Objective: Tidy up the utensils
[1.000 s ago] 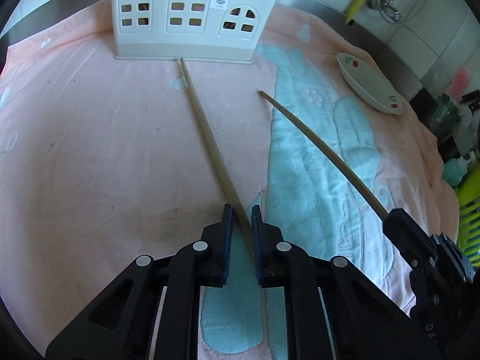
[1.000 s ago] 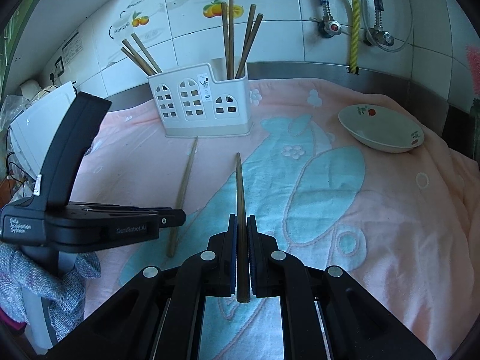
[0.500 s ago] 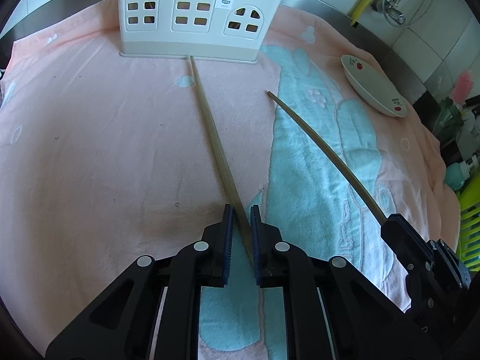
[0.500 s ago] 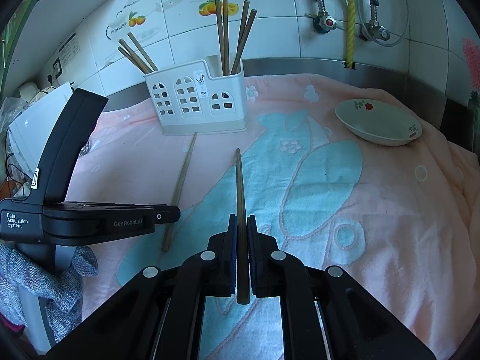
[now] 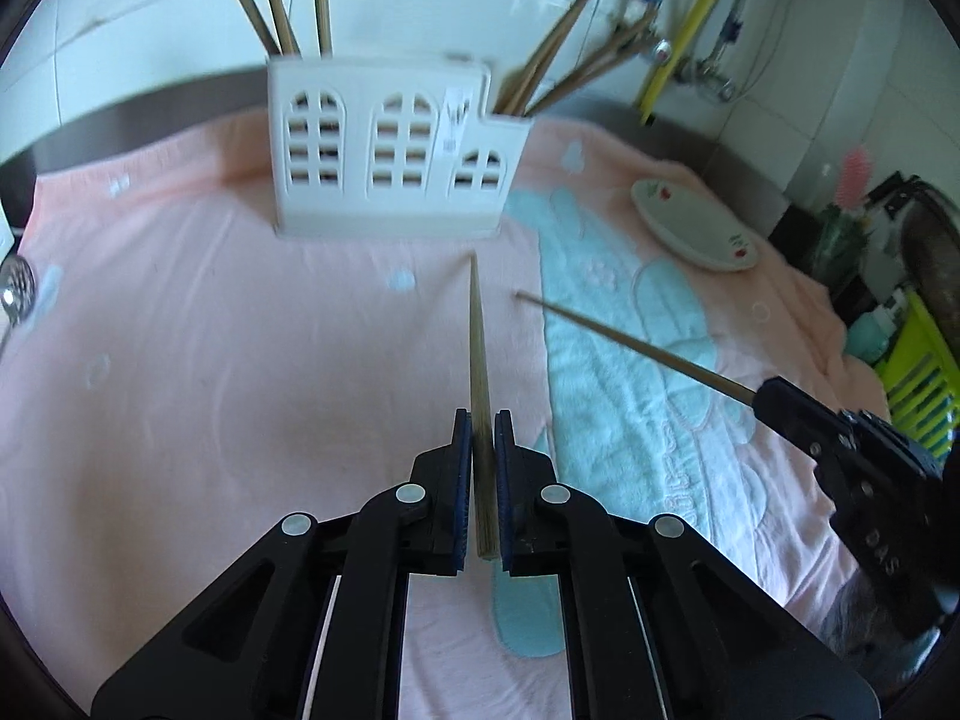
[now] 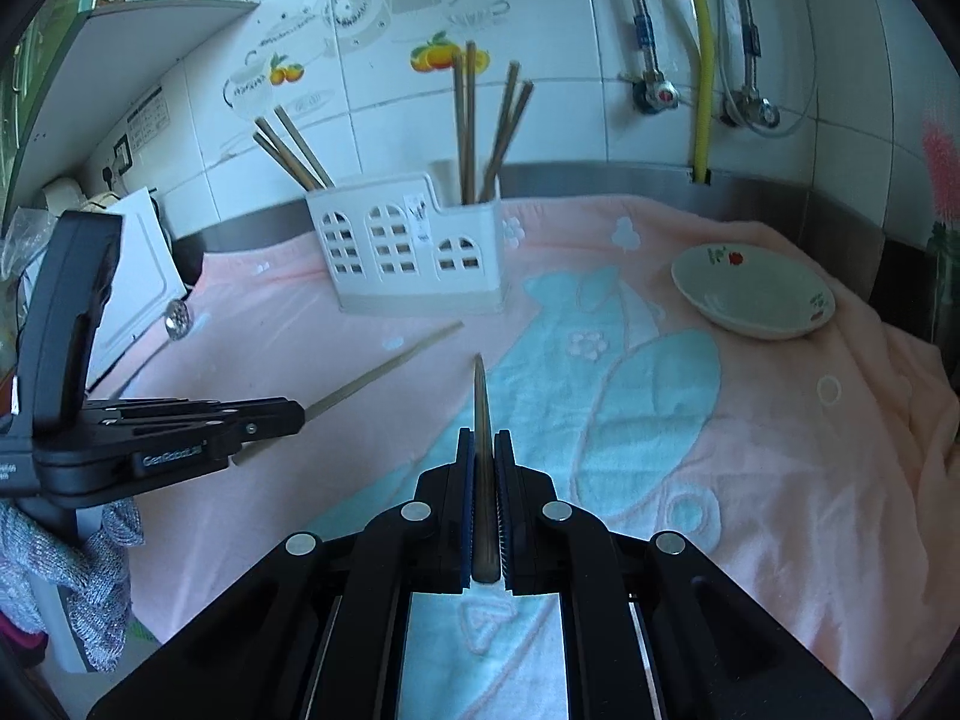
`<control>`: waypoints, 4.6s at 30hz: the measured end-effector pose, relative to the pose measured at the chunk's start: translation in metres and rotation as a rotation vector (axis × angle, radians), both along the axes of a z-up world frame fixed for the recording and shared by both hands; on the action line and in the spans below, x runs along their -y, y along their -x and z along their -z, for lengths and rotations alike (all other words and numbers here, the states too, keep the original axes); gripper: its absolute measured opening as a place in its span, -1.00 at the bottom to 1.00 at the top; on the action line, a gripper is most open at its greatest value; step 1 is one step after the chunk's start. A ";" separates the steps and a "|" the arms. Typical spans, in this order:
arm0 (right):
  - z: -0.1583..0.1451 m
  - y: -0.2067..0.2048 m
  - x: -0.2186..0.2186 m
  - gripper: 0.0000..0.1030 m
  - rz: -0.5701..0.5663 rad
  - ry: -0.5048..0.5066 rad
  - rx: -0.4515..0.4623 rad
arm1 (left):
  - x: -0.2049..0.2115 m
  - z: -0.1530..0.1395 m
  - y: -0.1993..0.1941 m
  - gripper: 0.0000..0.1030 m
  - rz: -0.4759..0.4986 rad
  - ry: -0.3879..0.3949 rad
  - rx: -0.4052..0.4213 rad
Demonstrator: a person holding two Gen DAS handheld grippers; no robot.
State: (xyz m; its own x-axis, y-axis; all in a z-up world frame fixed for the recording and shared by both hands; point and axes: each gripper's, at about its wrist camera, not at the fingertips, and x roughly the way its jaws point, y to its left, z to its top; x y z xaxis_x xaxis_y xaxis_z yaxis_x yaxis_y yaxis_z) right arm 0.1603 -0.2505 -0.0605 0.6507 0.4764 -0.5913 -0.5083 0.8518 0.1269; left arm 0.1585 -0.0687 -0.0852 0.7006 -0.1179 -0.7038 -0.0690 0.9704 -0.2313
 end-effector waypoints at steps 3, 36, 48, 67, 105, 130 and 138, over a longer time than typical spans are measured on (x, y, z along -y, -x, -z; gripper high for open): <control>-0.013 0.000 -0.009 -0.87 -0.012 -0.005 0.023 | -0.010 -0.016 0.007 -0.89 0.020 -0.002 0.057; -0.152 -0.071 -0.092 -0.87 -0.125 0.036 0.086 | -0.064 -0.152 -0.032 -0.90 0.166 -0.105 0.279; -0.202 -0.112 -0.094 -0.87 -0.103 0.016 0.108 | -0.085 -0.245 -0.069 -0.90 0.055 -0.192 0.466; -0.179 -0.167 -0.119 -0.87 -0.055 0.093 0.052 | -0.133 -0.192 -0.130 -0.90 -0.052 -0.139 0.327; -0.159 -0.087 -0.097 0.41 0.038 0.077 0.084 | -0.133 -0.185 -0.016 0.79 -0.104 -0.233 0.372; -0.113 0.045 -0.080 0.78 0.113 0.065 0.126 | -0.126 -0.145 0.109 0.90 -0.142 -0.254 0.373; -0.101 0.074 -0.075 0.80 0.117 0.052 0.138 | -0.127 -0.124 0.133 0.90 -0.146 -0.234 0.345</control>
